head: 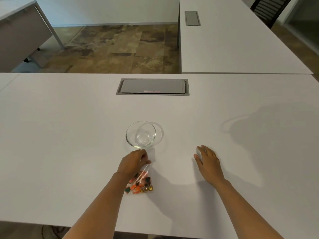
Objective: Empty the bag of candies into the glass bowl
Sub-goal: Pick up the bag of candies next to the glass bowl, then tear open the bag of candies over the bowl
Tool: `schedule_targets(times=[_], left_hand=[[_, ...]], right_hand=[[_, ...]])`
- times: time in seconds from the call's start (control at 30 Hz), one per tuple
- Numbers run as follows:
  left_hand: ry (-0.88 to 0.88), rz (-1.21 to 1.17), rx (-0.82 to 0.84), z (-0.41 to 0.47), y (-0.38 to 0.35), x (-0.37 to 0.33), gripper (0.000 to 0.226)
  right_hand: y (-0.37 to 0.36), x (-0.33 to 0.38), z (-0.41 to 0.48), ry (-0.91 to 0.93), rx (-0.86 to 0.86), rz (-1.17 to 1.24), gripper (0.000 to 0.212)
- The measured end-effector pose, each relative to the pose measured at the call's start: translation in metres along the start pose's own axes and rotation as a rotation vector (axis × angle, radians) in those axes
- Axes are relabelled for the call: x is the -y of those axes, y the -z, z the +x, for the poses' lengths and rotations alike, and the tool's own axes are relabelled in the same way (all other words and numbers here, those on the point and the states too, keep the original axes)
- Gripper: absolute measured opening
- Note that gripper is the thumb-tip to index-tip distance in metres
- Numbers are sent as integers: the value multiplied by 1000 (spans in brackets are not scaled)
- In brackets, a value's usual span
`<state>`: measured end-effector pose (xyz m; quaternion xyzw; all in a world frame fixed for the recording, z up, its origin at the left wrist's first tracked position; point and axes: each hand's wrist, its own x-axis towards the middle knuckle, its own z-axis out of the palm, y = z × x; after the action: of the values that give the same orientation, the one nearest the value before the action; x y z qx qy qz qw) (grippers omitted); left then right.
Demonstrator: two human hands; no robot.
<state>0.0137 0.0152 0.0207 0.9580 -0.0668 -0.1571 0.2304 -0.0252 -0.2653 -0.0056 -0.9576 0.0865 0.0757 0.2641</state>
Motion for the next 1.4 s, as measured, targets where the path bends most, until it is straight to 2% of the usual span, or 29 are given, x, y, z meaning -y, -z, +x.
schedule_targets(times=[0.1, 0.17, 0.33, 0.47, 0.6, 0.7, 0.9, 1.17, 1.4], left_hand=[[-38, -67, -7, -1, 6, -13, 23], [-51, -194, -51, 0, 10, -26, 21], [10, -609, -256, 3, 25, -74, 20], [97, -794, -443, 11, 40, -105, 21], [187, -980, -440, 18, 57, -119, 30], [186, -1059, -403, 20, 68, -125, 32], [201, -1100, -401, 19, 74, -134, 33], [160, -1120, -370, 12, 86, -135, 18], [195, -1000, -345, 9, 91, -133, 8]], right_hand=[[3, 16, -2, 2, -65, 205, 40], [7, 32, -2, 13, -81, 343, 35], [30, 89, 1, 39, -123, 697, 21], [48, 133, 0, 106, -110, 822, 14], [66, 156, 3, 105, -92, 803, 21], [78, 160, 7, 101, -109, 728, 29], [90, 167, 11, 119, -148, 626, 30], [97, 171, 12, 68, -176, 596, 26], [101, 170, 14, 40, -147, 572, 19]])
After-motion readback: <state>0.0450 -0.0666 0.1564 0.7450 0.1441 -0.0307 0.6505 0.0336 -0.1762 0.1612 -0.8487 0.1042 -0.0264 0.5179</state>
